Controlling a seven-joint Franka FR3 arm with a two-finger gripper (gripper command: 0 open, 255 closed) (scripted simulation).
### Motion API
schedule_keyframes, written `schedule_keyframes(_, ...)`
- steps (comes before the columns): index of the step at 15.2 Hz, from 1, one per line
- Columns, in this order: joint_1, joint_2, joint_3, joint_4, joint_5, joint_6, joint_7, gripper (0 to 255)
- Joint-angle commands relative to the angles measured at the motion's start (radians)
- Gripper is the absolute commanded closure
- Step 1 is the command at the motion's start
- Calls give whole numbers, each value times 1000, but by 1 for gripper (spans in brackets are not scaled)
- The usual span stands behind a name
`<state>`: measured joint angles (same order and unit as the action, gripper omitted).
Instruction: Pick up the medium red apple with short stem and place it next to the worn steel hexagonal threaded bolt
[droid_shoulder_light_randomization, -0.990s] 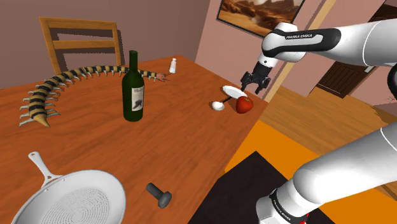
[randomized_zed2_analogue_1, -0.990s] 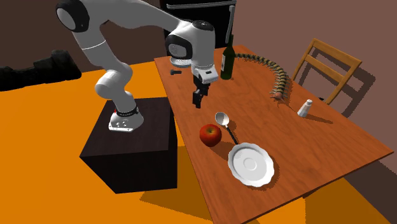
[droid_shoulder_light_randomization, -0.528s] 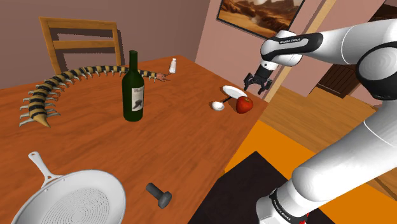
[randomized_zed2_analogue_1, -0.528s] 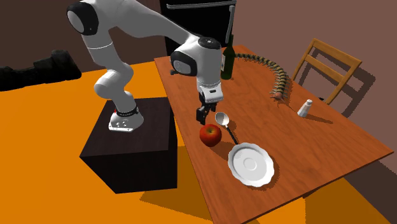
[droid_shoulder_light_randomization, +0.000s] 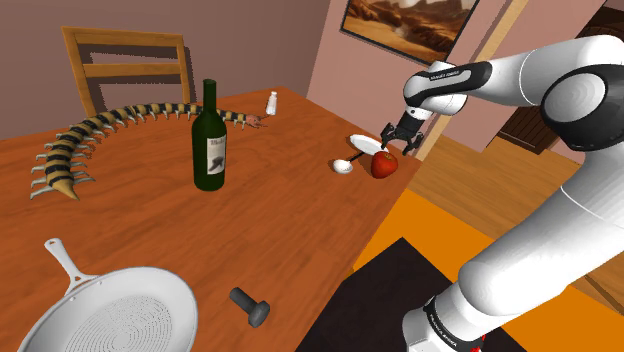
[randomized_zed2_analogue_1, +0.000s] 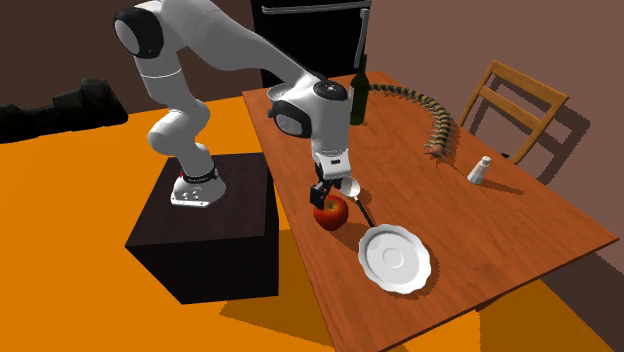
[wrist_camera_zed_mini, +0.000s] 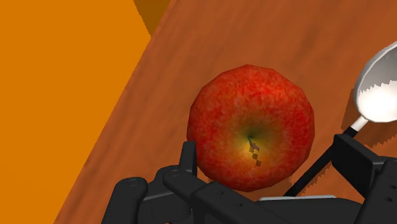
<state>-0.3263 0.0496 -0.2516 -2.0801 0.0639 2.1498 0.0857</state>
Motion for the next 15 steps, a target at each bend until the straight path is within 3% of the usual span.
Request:
schedule_keyframes(1,0,9,1,-12,4,21,-2,0)
schedule_keyframes(8,0,9,1,-12,4,21,-2,0)
schedule_keyframes(9,0,9,1,-12,4,21,-2,255)
schedule_keyframes(15,0,9,1,-12,4,21,-2,255)
